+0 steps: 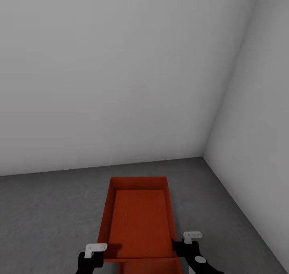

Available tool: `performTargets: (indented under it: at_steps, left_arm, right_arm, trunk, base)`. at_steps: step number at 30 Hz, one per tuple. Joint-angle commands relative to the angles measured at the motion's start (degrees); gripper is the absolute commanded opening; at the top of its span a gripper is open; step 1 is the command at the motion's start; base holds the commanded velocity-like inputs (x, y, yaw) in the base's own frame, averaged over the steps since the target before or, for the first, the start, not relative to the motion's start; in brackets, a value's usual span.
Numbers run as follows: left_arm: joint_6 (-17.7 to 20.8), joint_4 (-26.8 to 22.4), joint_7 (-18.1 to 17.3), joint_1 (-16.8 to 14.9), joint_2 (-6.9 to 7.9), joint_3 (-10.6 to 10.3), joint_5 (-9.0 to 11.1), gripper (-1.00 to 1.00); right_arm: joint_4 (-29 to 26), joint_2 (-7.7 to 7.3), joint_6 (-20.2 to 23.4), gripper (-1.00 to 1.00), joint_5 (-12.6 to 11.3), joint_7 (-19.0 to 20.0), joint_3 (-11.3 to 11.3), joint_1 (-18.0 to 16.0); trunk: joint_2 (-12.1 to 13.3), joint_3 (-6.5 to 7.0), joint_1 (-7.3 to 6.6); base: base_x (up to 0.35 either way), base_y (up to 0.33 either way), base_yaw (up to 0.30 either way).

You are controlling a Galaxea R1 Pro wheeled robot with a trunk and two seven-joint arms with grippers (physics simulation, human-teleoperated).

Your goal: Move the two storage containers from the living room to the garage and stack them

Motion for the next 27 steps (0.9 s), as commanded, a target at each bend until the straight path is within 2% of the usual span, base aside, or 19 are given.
performTargets:
  at_steps: [1, 27]
  left_arm:
    - [-0.1, 0.0, 0.5, 0.0, 0.04, 0.9, 0.7, -1.00]
    - [-0.1, 0.0, 0.5, 0.0, 0.04, 0.9, 0.7, -1.00]
  right_arm:
    - [0.0, -0.93, -0.2, -1.00, 0.0, -0.7, -0.4, -0.1]
    - [0.0, -0.93, -0.2, -1.00, 0.0, -0.7, -0.4, -0.1]
  trunk:
    - [0.0, -0.05, 0.00]
    - [0.0, -0.05, 0.00]
  base:
    - [0.000, 0.000, 0.000]
    - [0.000, 0.000, 0.000]
